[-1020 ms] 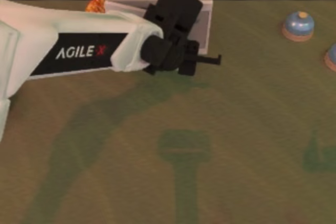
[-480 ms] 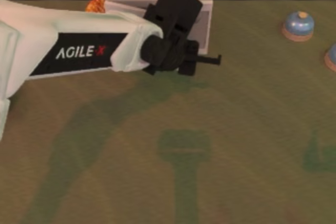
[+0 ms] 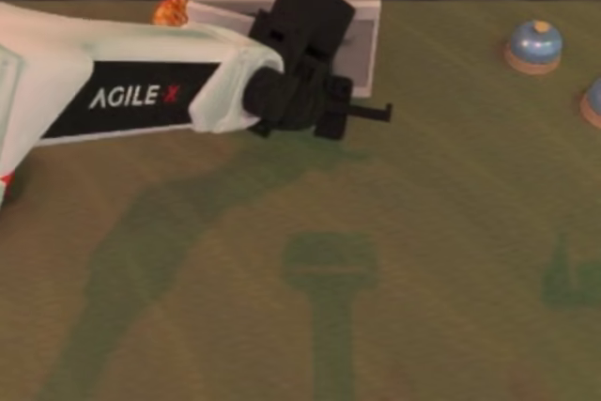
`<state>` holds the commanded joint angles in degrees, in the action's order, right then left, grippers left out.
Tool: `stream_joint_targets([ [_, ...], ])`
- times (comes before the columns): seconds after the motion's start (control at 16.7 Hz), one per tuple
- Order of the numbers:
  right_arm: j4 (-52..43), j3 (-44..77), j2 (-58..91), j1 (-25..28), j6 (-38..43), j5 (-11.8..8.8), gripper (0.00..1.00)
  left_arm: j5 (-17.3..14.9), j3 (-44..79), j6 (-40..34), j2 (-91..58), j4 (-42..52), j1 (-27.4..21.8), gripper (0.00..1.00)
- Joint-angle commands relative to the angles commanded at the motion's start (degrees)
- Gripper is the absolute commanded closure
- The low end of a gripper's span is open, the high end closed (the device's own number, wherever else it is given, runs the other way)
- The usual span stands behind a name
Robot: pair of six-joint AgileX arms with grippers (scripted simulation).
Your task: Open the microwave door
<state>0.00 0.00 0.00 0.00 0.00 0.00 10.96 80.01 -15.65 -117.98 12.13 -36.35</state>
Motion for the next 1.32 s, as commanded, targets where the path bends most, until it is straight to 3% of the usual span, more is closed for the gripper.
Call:
stream_joint_targets([
  [1.32,0.0,0.0,0.0,0.0,0.0,0.0,0.0,-0.8,-1.4,1.34,0.73,-0.64,0.43,1.0],
])
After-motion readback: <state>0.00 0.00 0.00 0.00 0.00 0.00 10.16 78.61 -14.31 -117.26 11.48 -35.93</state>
